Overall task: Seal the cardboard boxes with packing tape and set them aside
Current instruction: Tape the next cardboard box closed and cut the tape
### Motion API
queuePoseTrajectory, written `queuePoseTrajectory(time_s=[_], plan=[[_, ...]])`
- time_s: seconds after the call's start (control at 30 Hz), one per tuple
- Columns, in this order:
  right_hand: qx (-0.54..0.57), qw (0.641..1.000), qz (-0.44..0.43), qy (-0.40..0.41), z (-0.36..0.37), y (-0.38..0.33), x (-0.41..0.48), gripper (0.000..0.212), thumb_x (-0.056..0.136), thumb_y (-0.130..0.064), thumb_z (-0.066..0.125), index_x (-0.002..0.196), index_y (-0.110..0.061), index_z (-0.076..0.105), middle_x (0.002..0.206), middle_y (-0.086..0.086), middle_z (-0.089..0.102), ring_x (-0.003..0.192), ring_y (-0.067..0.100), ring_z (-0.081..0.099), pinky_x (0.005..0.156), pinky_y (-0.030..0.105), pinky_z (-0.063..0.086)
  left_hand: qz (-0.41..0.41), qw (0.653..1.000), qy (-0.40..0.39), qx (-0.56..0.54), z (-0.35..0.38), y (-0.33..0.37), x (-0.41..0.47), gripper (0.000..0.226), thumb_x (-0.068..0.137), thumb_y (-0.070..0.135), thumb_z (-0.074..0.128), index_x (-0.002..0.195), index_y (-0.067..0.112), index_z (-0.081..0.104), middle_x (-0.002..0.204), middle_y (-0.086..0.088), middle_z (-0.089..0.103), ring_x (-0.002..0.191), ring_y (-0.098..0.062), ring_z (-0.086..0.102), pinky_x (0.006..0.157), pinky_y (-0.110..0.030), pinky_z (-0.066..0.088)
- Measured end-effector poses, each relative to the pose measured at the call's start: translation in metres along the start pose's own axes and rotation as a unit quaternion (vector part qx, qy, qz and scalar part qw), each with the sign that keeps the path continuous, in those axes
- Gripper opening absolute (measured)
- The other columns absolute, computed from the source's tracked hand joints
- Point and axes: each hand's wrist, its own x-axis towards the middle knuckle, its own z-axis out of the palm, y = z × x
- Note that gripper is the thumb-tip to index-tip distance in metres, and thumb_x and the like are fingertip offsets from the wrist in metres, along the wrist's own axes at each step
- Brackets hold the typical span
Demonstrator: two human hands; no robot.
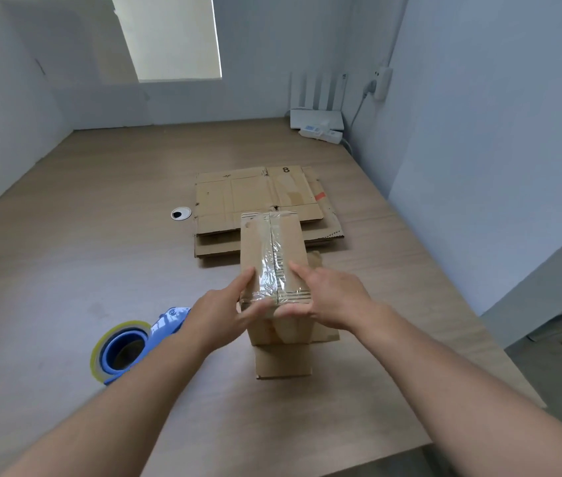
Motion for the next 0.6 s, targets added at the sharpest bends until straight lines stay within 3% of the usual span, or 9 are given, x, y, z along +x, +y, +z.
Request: queuePoseTrajectory(time_s=[0.07,0.17,0.3,0.43,0.53,0.6], plan=[[-0.094,0.995,-0.037,0.022,-0.001,-0.007,0.006,0.086,0.074,-0.080,0.045,0.138,-0.025,0.030,0.121,0.008,0.059,0.108,0.028,0.057,0.080,0.038,0.043,0.019,0.987,0.013,0.161,-0.005,0.007,0.003,0.070,0.087,0.065,0.046,0.146,0.032,0.025,0.121,-0.002,0.064,0.107,-0.025,0.060,0.075,-0.030,0.041],[-0.129,0.988,-0.076,0.023,0.000,-0.003,0.009,0.075,0.086,-0.068,0.044,0.140,-0.019,0.027,0.119,0.012,0.058,0.106,0.031,0.057,0.075,0.037,0.040,0.050,0.967,0.021,0.250,-0.005,0.015,0.007,0.067,0.088,0.066,0.041,0.140,0.026,0.028,0.114,0.000,0.066,0.099,-0.025,0.062,0.066,-0.030,0.037],[-0.108,0.985,-0.117,-0.059,-0.003,0.020,0.007,0.075,0.096,-0.051,0.043,0.153,-0.022,0.004,0.130,0.011,0.049,0.114,0.029,0.051,0.087,0.037,0.043,0.084,0.960,-0.023,0.267,-0.010,0.006,0.012,0.068,0.091,0.062,0.041,0.146,0.027,0.021,0.110,-0.005,0.066,0.099,-0.029,0.061,0.070,-0.032,0.039],[-0.075,0.980,-0.156,-0.094,-0.013,0.024,0.007,0.073,0.098,-0.038,0.046,0.153,-0.025,0.000,0.132,0.008,0.048,0.117,0.024,0.048,0.092,0.033,0.039,0.111,0.958,-0.089,0.251,-0.021,-0.006,0.015,0.072,0.096,0.053,0.040,0.153,0.031,0.001,0.117,-0.007,0.061,0.103,-0.027,0.056,0.077,-0.032,0.041],[-0.096,0.977,-0.163,-0.098,-0.017,0.026,0.005,0.080,0.097,-0.025,0.051,0.152,-0.028,-0.008,0.130,0.007,0.049,0.107,0.022,0.051,0.088,0.032,0.042,0.135,0.953,-0.094,0.256,-0.023,-0.008,0.014,0.075,0.097,0.043,0.046,0.153,0.030,-0.003,0.113,-0.006,0.062,0.100,-0.026,0.056,0.078,-0.032,0.043],[-0.130,0.972,-0.169,-0.099,-0.019,0.030,0.004,0.088,0.093,-0.016,0.053,0.150,-0.034,-0.012,0.132,0.003,0.051,0.100,0.021,0.053,0.083,0.034,0.047,0.137,0.949,-0.126,0.256,-0.029,-0.013,0.013,0.084,0.094,0.034,0.051,0.151,0.033,-0.011,0.122,-0.004,0.058,0.103,-0.023,0.055,0.081,-0.029,0.043]])
